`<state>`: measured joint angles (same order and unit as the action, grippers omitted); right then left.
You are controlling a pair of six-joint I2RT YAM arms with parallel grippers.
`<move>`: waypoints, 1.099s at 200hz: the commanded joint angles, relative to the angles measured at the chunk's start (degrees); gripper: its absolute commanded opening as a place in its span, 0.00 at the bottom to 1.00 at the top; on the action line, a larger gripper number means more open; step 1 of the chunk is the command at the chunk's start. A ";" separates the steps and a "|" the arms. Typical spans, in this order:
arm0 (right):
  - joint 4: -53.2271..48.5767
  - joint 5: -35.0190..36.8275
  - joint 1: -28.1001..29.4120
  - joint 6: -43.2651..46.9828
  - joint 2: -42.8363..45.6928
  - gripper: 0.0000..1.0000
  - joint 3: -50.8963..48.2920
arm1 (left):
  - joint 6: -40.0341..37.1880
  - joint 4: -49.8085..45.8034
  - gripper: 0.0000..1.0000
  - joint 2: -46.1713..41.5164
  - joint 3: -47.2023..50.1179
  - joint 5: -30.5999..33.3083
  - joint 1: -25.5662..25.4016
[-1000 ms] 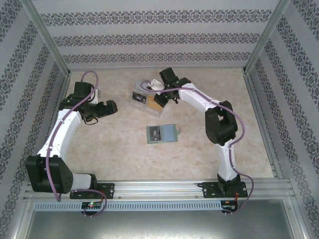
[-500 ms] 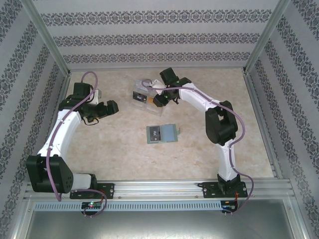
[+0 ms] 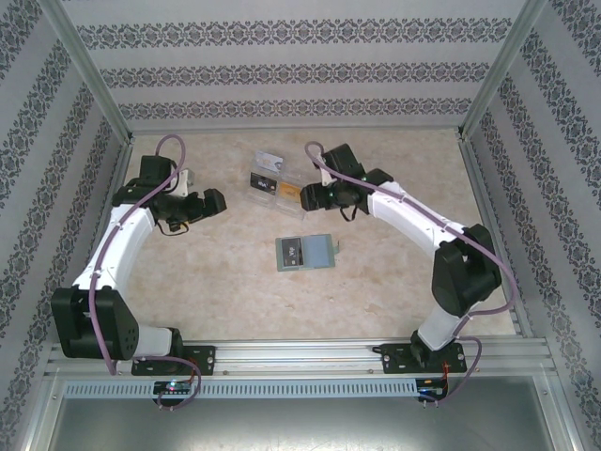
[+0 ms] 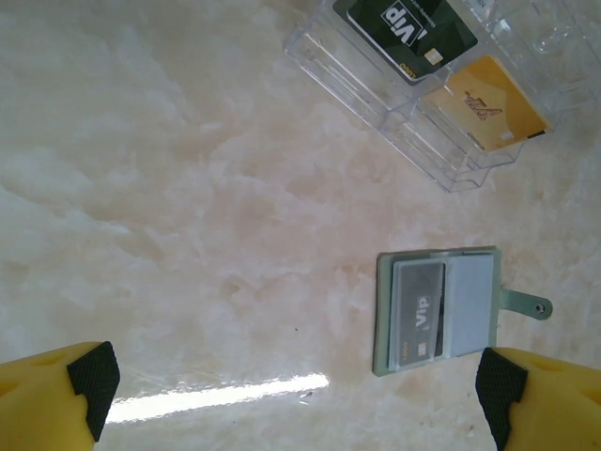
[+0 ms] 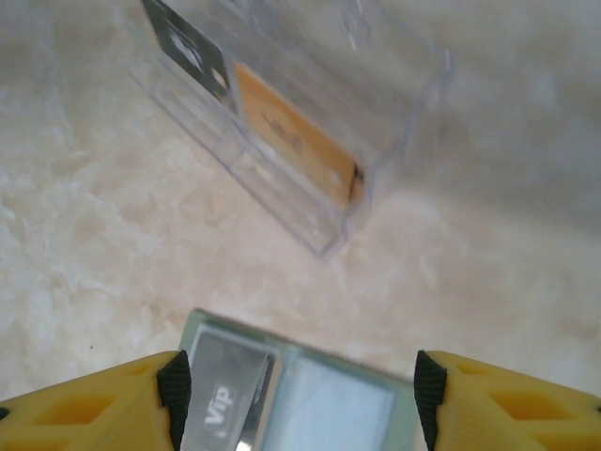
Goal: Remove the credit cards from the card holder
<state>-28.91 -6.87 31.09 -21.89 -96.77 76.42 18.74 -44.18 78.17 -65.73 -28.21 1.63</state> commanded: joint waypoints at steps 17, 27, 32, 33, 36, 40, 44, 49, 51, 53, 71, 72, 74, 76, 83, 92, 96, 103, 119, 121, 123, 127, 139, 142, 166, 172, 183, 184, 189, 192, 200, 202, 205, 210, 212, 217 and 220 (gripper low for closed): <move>7.32 -3.64 3.72 -20.26 1.47 0.62 -9.94 | 4.42 1.01 1.00 1.73 -0.48 -5.63 0.75; 9.65 -5.52 4.51 -22.01 0.60 0.60 -11.58 | 5.97 1.47 1.00 1.88 -0.23 -6.74 0.64; 10.56 -6.19 4.81 -22.86 0.19 0.59 -12.24 | 6.95 2.10 1.00 1.89 0.13 -7.26 0.43; 10.72 -6.25 4.83 -22.99 0.14 0.59 -12.34 | 7.07 2.18 1.00 1.81 0.28 -7.37 0.41; 11.40 -6.62 5.06 -23.64 -0.21 0.57 -12.74 | 7.62 2.62 1.00 1.79 0.58 -7.65 0.27; 11.83 -6.92 5.18 -24.05 -0.44 0.56 -13.11 | 8.34 3.05 1.00 1.74 0.91 -7.93 0.14; 12.71 -7.39 5.21 -24.55 -0.81 0.54 -13.59 | 9.11 3.46 1.00 1.72 1.31 -8.04 -0.10; 13.83 -7.95 5.34 -25.19 -1.14 0.52 -14.27 | 10.00 4.01 1.00 1.77 1.63 -8.22 -0.46; 14.33 -8.28 5.37 -25.45 -1.25 0.52 -14.59 | 10.28 4.19 1.00 1.78 1.77 -8.28 -0.68; 14.80 -8.52 5.38 -25.65 -1.36 0.51 -14.76 | 10.55 4.37 1.00 1.76 1.89 -8.29 -0.86; 17.81 -9.82 5.34 -26.94 -2.16 0.44 -16.66 | 12.80 5.30 0.96 2.34 2.34 -7.62 -3.13; 17.91 -9.87 5.36 -27.00 -2.22 0.44 -16.70 | 12.94 5.32 0.96 2.38 2.35 -7.59 -3.26; 18.06 -9.92 5.35 -27.06 -2.39 0.43 -16.84 | 13.15 5.40 0.95 2.52 2.36 -7.57 -3.57; 18.12 -9.92 5.37 -27.06 -2.51 0.43 -16.88 | 13.40 5.53 0.95 2.60 2.36 -7.57 -3.85; 18.34 -10.16 5.37 -27.04 -2.76 0.41 -17.21 | 14.19 5.89 0.94 2.95 2.44 -7.52 -4.81; 19.06 -10.39 5.27 -27.10 -3.18 0.38 -17.83 | 15.17 6.68 0.93 3.41 2.67 -7.25 -6.28; 19.46 -10.61 5.26 -27.30 -3.33 0.37 -18.10 | 15.65 7.17 0.93 3.47 2.81 -7.14 -6.82; 20.25 -11.18 5.16 -27.49 -3.63 0.36 -18.59 | 16.61 7.89 0.92 3.81 3.10 -6.53 -8.13; 22.00 -12.38 5.12 -27.68 -4.49 0.33 -19.36 | 18.34 9.47 0.91 4.81 3.54 -5.21 -11.17; 21.98 -12.38 5.16 -27.68 -4.53 0.33 -19.37 | 18.59 9.69 0.90 4.93 3.58 -5.09 -11.48; 22.03 -12.44 5.20 -27.68 -4.62 0.33 -19.33 | 18.74 9.83 0.90 5.20 3.57 -4.90 -11.91; 22.26 -12.60 5.16 -27.63 -4.86 0.33 -19.33 | 19.19 10.25 0.89 5.57 3.63 -4.59 -12.69; 22.70 -12.70 5.08 -27.52 -5.33 0.31 -19.44 | 20.27 11.88 0.88 6.78 4.03 -4.02 -15.01; 22.67 -12.63 5.16 -27.51 -5.43 0.31 -19.48 | 20.62 12.11 0.88 7.17 4.10 -3.75 -15.65; 22.70 -11.41 5.09 -27.96 -6.05 0.29 -19.92 | 22.26 14.74 0.83 10.43 3.88 -2.68 -19.85; 22.71 -11.17 5.10 -28.02 -6.21 0.29 -20.06 | 22.64 15.46 0.82 11.19 3.97 -2.54 -20.60; 22.43 -10.97 5.04 -27.85 -6.56 0.29 -20.17 | 23.57 17.12 0.79 12.58 4.07 -2.39 -21.99; 22.46 -10.93 5.08 -27.81 -6.57 0.29 -20.22 | 23.59 17.29 0.78 12.78 4.05 -2.38 -22.09; 22.40 -10.87 5.11 -27.79 -6.74 0.29 -20.34 | 23.98 18.04 0.77 13.54 4.08 -2.36 -22.75; 22.40 -10.85 5.09 -27.77 -6.76 0.29 -20.35 | 24.20 18.41 0.75 13.88 4.10 -2.45 -23.07; 22.40 -10.80 5.06 -27.88 -6.90 0.28 -20.59 | 24.77 19.42 0.71 15.28 3.93 -2.70 -24.05; 22.42 -10.76 5.11 -27.82 -6.91 0.28 -20.73 | 24.83 19.67 0.70 15.57 3.92 -2.74 -24.33; 22.52 -10.78 5.12 -27.87 -6.89 0.28 -20.82 | 25.00 20.16 0.68 16.05 3.90 -2.89 -24.69; 22.57 -10.75 5.14 -27.93 -6.85 0.28 -20.99 | 25.16 20.73 0.64 16.86 3.78 -2.84 -25.27; 22.64 -10.74 5.15 -27.98 -6.81 0.28 -21.04 | 25.26 20.90 0.63 17.13 3.77 -2.80 -25.62; 22.84 -10.83 5.14 -28.12 -6.70 0.28 -21.22 | 25.55 21.21 0.60 17.86 3.56 -2.59 -26.20; 23.06 -10.95 5.20 -28.20 -6.61 0.28 -21.40 | 25.66 21.48 0.57 18.35 3.49 -2.47 -26.49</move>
<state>-6.94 -18.28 36.49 -49.36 -102.91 56.60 41.60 -27.92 93.47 -62.46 -31.62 -22.02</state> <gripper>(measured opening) 0.285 0.649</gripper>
